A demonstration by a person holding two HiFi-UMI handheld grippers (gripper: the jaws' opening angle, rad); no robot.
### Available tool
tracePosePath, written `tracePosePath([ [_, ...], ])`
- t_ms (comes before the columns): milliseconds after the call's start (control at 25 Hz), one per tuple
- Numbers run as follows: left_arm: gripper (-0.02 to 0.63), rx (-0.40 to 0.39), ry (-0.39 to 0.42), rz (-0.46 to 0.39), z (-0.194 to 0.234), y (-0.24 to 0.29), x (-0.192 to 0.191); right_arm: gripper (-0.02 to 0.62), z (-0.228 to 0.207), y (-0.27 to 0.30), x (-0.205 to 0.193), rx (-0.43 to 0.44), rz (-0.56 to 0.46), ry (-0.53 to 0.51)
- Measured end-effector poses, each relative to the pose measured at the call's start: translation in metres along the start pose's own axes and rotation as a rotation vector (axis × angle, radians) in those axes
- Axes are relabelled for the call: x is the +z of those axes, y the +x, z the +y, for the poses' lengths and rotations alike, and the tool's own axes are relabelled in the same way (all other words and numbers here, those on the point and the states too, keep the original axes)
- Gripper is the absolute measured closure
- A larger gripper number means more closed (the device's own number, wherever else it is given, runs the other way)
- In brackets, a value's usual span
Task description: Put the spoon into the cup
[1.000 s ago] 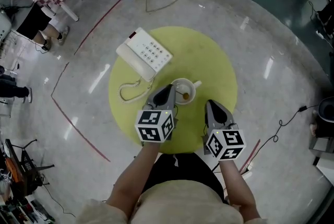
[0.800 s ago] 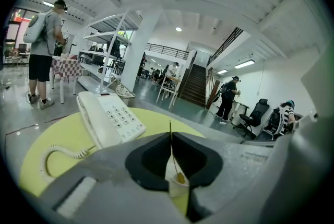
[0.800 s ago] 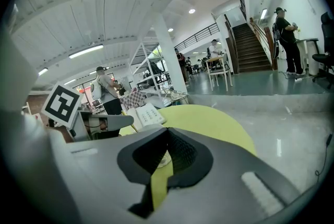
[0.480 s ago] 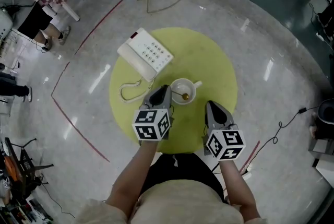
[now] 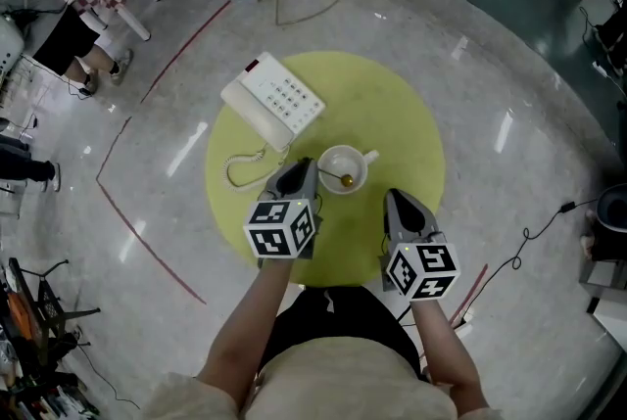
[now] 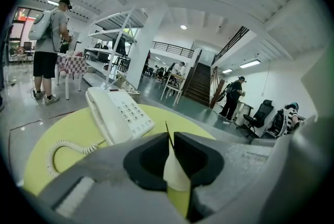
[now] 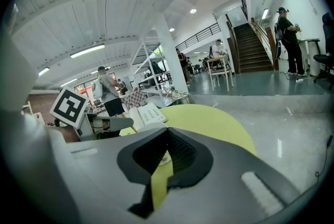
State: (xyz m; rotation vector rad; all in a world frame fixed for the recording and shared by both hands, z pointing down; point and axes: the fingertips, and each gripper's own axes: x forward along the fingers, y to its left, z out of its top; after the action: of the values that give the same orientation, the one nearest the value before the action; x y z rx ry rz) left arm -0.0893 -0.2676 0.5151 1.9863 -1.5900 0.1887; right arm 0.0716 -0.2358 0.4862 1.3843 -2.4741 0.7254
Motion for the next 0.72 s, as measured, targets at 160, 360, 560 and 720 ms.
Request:
tracePosePath([
  [160, 0.575, -0.004, 0.005, 0.003, 0.0, -0.001, -0.001, 0.594, 0.002, -0.002, 0.0, 0.0, -0.005, -0.002],
  [360, 0.551, -0.012, 0.01, 0.024, 0.001, -0.004, -0.007, 0.594, 0.004, -0.005, 0.0, -0.004, -0.007, -0.005],
  [560, 0.515, -0.015, -0.002, 0.039, 0.006, -0.01, -0.013, 0.594, 0.007, -0.007, -0.001, -0.007, -0.011, -0.007],
  [720, 0.512, -0.009, -0.015, 0.045, 0.011, -0.018, -0.019, 0.594, 0.013, -0.01, -0.004, -0.004, -0.012, -0.01],
])
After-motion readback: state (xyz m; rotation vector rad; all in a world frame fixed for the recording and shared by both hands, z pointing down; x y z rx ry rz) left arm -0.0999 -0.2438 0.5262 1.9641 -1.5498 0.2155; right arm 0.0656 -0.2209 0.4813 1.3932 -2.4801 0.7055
